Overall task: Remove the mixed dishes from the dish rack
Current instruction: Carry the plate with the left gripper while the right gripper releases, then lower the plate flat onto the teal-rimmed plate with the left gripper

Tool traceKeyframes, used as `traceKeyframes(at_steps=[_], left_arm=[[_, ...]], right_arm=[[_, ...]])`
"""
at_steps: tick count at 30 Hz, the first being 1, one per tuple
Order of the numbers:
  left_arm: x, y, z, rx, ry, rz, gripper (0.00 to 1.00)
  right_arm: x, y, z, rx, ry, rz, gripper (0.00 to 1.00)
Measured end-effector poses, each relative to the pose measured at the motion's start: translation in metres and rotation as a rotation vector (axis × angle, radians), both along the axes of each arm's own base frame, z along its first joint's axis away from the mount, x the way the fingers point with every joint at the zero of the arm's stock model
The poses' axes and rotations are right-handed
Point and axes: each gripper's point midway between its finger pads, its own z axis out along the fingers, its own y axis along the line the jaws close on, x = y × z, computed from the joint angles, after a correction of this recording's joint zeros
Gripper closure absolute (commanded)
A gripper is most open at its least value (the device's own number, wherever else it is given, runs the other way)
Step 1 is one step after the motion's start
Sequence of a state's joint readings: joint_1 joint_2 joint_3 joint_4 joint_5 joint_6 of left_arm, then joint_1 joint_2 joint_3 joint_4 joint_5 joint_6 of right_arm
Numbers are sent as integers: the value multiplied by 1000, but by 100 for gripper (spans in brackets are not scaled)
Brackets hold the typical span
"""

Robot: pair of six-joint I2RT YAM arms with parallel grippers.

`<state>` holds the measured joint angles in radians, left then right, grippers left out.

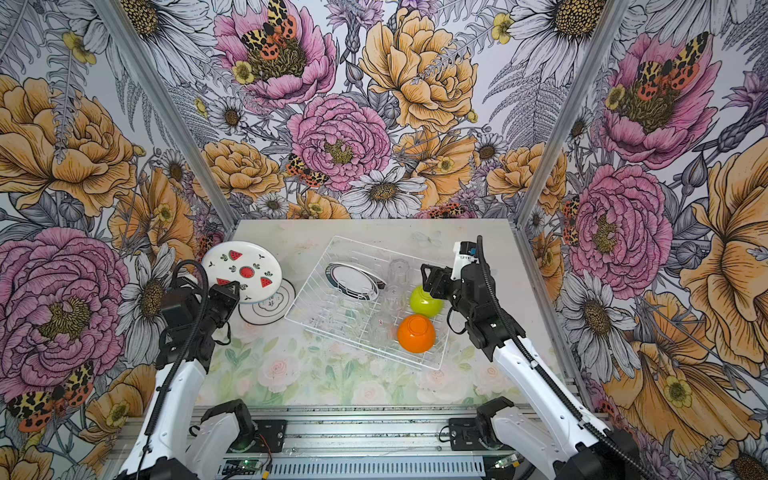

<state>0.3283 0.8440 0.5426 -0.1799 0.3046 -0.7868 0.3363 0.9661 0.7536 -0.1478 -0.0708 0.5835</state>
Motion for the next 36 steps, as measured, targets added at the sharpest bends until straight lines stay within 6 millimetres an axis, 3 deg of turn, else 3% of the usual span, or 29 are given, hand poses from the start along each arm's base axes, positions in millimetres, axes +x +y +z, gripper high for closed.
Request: traceKeyframes(at_steps=[10, 23, 36], left_arm=[[-1, 11, -65, -138, 163, 14, 100], [3, 7, -76, -180, 177, -11, 100], [4, -5, -109, -236, 284, -45, 100]], right_arm=[[-4, -10, -8, -6, 12, -24, 25], [-5, -12, -16, -10, 30, -25, 25], [-2, -9, -29, -13, 73, -8, 25]])
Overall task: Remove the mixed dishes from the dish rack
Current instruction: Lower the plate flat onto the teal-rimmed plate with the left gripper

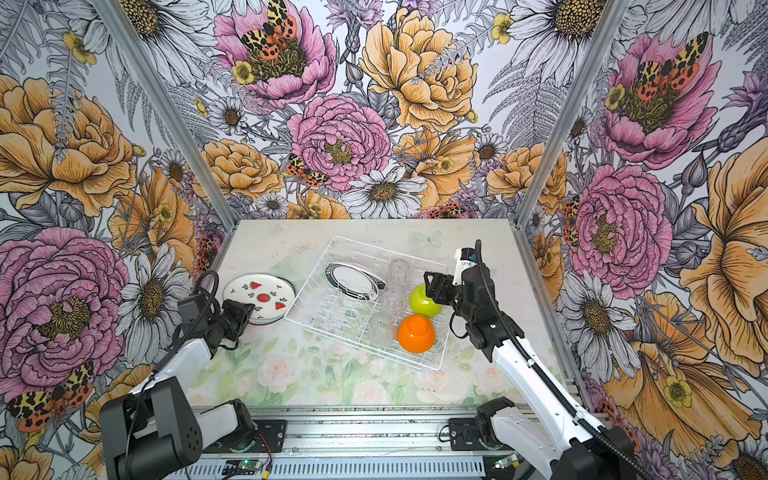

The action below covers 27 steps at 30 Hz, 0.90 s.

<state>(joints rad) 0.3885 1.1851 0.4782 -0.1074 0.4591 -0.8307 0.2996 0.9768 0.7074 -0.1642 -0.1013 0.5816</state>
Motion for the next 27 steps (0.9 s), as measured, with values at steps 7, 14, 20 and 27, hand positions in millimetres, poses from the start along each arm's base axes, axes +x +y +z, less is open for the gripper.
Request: traceKeyframes(at_steps=[7, 14, 20, 27], left_arm=[[1, -4, -4, -7, 10, -14, 100], [2, -11, -3, -5, 8, -35, 94], [1, -11, -3, -4, 14, -38, 89], [1, -11, -2, 5, 17, -48, 77]], right_arm=[[0, 1, 0, 2, 1, 5, 25], [-1, 3, -1, 7, 5, 16, 26], [0, 5, -7, 7, 24, 23, 26], [0, 5, -8, 7, 28, 23, 26]])
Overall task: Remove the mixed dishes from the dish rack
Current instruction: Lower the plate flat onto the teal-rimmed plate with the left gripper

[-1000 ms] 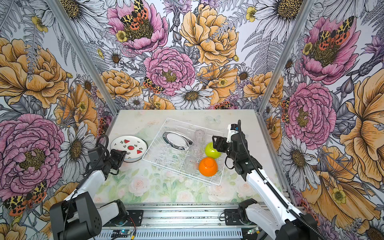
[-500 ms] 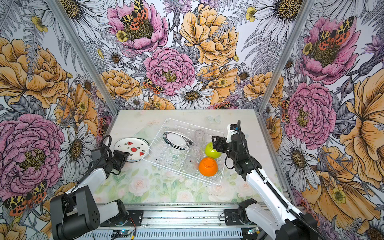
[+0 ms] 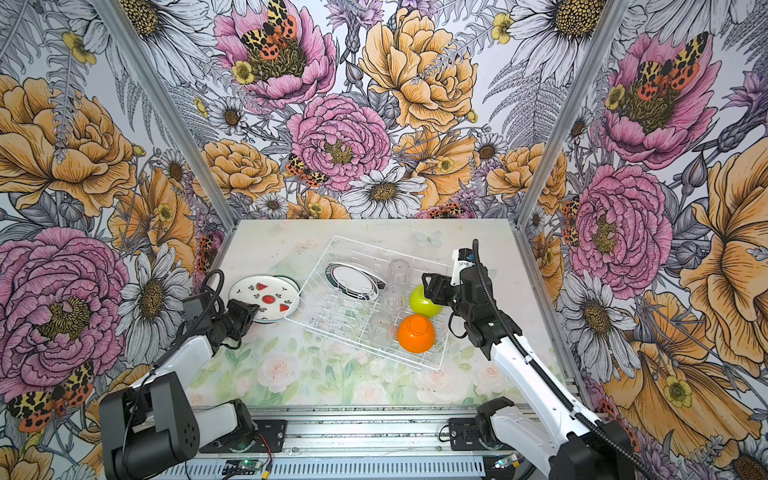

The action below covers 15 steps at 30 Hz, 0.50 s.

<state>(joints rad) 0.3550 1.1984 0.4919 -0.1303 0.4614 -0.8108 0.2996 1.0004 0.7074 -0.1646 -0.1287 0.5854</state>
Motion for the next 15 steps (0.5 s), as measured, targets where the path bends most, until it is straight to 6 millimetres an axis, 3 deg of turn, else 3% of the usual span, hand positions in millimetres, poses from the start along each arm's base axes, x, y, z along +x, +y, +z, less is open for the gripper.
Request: traceKeyframes(at_steps=[7, 15], left_arm=[[0, -1, 4, 17, -4, -18, 41], [-2, -1, 4, 26, 10, -28, 27]], right_arm=[[1, 0, -2, -2, 6, 0, 26], [1, 0, -3, -3, 9, 0, 26]])
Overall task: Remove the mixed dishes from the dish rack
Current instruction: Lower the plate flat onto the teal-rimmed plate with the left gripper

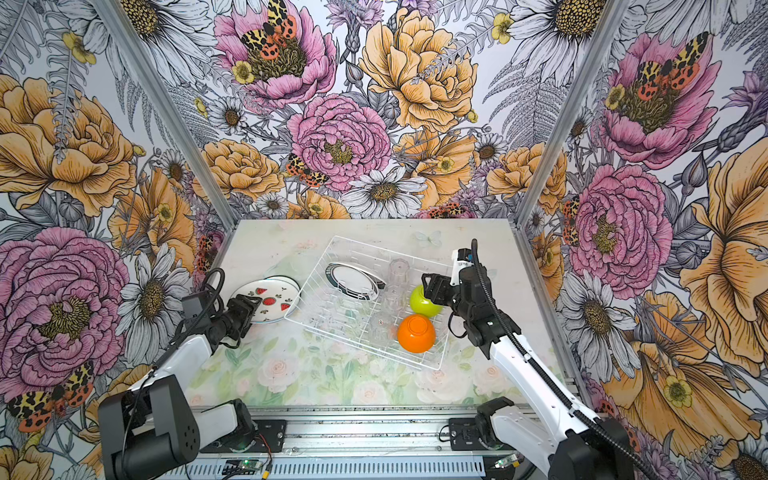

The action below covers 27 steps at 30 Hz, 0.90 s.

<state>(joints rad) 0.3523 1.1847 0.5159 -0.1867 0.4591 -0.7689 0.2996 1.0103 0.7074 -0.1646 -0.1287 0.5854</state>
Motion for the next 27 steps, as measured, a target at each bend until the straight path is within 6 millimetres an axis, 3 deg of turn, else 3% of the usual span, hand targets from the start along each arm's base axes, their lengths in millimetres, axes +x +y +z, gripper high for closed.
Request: traceKeyframes(at_steps=[11, 20, 27], left_arm=[[-2, 0, 0, 53, 55, -27, 1], [-4, 0, -8, 100, 122, -42, 1], [7, 5, -11, 162, 181, -57, 1]], right_arm=[[1, 6, -13, 2, 41, 29, 26], [0, 8, -12, 5, 42, 42, 26], [0, 8, -12, -5, 36, 49, 26]])
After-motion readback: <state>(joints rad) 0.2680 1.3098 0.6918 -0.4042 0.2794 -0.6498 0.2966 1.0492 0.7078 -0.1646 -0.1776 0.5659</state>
